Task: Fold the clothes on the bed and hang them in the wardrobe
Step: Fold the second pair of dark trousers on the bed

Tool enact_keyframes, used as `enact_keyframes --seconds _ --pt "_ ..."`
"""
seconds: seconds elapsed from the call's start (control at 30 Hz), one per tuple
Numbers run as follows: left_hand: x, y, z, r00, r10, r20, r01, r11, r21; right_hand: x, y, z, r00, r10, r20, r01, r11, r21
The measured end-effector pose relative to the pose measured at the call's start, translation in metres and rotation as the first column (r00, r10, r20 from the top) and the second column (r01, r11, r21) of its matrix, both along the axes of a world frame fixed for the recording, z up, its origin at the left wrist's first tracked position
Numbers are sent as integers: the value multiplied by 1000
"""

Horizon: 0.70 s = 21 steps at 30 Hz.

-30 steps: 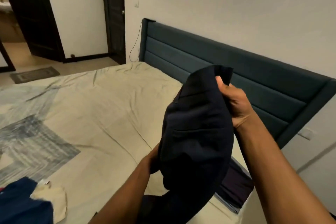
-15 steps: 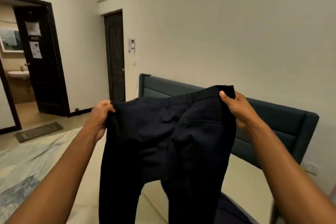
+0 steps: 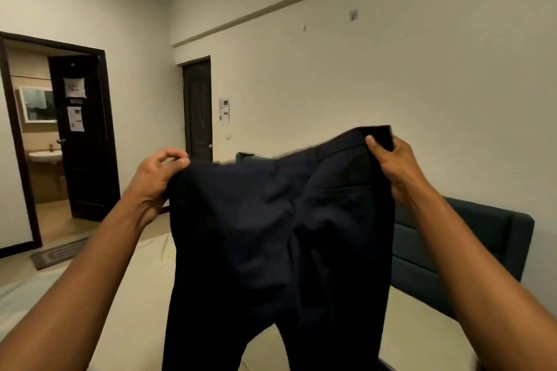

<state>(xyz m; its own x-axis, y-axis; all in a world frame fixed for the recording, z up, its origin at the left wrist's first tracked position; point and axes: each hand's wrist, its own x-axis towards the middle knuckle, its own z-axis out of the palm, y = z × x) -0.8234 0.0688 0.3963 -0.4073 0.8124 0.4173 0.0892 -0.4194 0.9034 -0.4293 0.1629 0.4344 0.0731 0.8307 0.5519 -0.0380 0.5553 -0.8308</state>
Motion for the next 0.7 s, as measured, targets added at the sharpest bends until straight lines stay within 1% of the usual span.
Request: enact_keyframes --seconds 0.03,0.07,0.1,0.13,0.17,0.2,0.23,0.27,0.3,0.33,0.37,0.4,0.43,0.5,0.53,0.57,0.6,0.67,0.7 --pt "-5 -8 6 991 -36 125 26 997 75 1 -1 8 999 -10 -32 11 999 39" --pt "-10 -13 7 969 -96 227 78 993 86 0 -3 14 999 -12 -47 15 998 65" --pt "-10 -18 8 942 -158 297 149 987 50 -2 -4 16 999 -9 -41 12 997 78" --pt "-10 -18 5 937 -174 304 200 978 -56 -6 -5 15 1000 1 -18 0 997 82" --pt "-8 -17 1 953 -170 251 223 955 -198 -11 -4 11 1000 16 17 -18 997 80" --pt "-6 -13 -5 975 -180 131 216 912 -349 -18 -4 6 998 34 54 -38 996 74" --pt "0 -8 -11 974 -226 -30 183 855 -485 -26 -5 1 994 51 92 -57 996 66" --pt "6 -6 -16 935 -306 -178 146 791 -594 -33 -6 -4 989 64 130 -72 996 58" --pt "12 -3 -21 877 -388 -285 104 732 -674 -40 -8 -8 982 63 176 -74 996 55" --pt "19 0 -25 817 -467 -338 87 680 -728 -45 -9 -11 973 52 223 -67 996 60" --pt "24 4 -27 766 -537 -353 100 642 -760 -47 -9 -13 964 34 262 -53 996 66" --pt "28 5 -27 726 -583 -365 120 630 -768 -47 -10 -12 959 20 282 -42 997 71" --pt "32 4 -23 682 -608 -407 125 645 -754 -45 -10 -10 959 11 284 -33 997 74" --pt "28 -4 -10 634 -575 -518 123 735 -667 -36 -11 -3 971 -1 240 -18 997 81" --pt "23 -11 -3 641 -539 -547 145 784 -603 -30 -12 2 980 -14 197 -3 996 90" --pt "16 -20 3 686 -493 -535 189 831 -523 -24 -14 7 989 -31 146 17 995 100" --pt "9 -29 6 756 -450 -476 250 870 -425 -19 -17 12 995 -42 94 32 994 107" --pt "-10 -41 -5 878 -401 -263 337 906 -256 -12 -22 17 999 -32 5 31 994 107" --pt "-18 -44 -16 905 -399 -146 362 904 -226 -10 -24 17 1000 -14 -14 15 994 107"
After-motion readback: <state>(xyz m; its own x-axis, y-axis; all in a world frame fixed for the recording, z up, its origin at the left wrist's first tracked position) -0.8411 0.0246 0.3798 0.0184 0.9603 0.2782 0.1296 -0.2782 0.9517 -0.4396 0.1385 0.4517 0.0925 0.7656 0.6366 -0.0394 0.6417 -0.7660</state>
